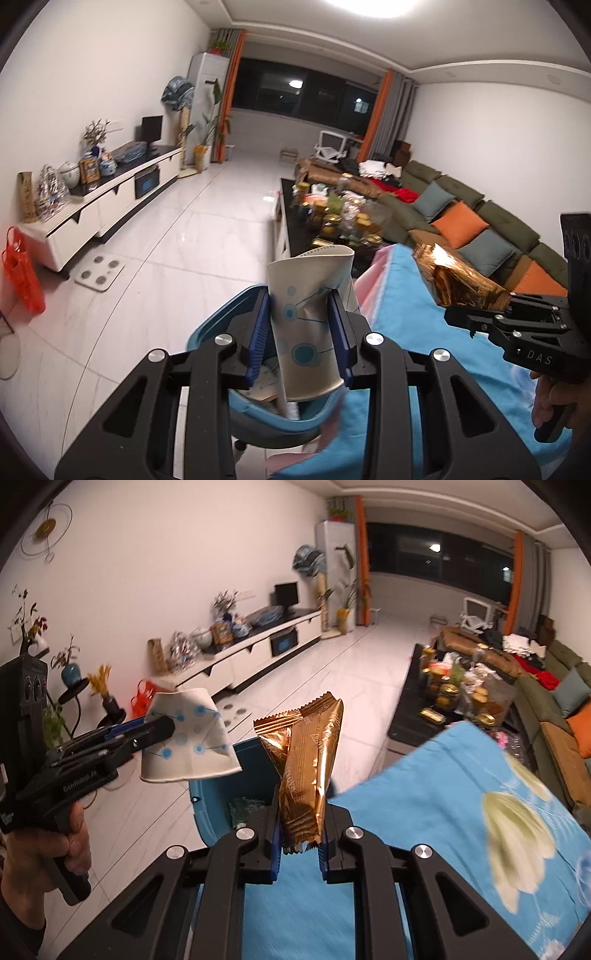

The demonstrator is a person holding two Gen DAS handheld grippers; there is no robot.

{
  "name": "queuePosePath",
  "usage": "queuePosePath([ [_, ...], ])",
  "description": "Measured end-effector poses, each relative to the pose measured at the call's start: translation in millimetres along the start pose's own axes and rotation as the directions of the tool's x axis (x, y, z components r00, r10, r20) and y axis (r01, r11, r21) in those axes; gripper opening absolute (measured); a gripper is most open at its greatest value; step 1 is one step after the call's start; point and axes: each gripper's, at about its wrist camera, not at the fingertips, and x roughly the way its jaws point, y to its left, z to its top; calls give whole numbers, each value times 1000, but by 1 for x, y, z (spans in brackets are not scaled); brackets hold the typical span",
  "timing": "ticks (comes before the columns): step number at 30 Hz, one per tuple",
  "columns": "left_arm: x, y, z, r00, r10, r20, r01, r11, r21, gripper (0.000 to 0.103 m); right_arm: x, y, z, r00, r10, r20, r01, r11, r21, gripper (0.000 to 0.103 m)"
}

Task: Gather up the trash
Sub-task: 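Carry the paper cup and gold wrapper over the teal bin, then open the left tool to drop the cup while the right tool releases the gold wrapper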

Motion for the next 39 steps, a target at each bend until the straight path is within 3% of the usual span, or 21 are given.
queuePosePath([
  [3,10,19,-7,999,28,-28,-28,1000,-2,32,30,8,7,998,19,-58,-20,1000,-10,14],
  [12,84,25,-20,988,87,-125,-89,996,-10,32,100,21,17,979,40,-200,-44,999,-18,14],
  [20,165,15,-26,974,111,-198,-111,994,11,32,136,24,13,956,36,-292,-46,998,-29,14],
  [25,191,14,-32,966,127,-224,-126,992,17,32,151,24,12,942,25,-334,-42,998,-44,16],
  [34,220,12,-40,956,137,-260,-135,991,23,33,161,20,12,934,20,-357,-45,997,-61,36],
  [36,221,10,-41,956,142,-257,-141,990,22,37,160,18,13,937,25,-349,-50,997,-61,42],
  [39,219,11,-40,958,147,-246,-147,989,20,44,156,17,14,942,28,-335,-50,997,-58,44],
])
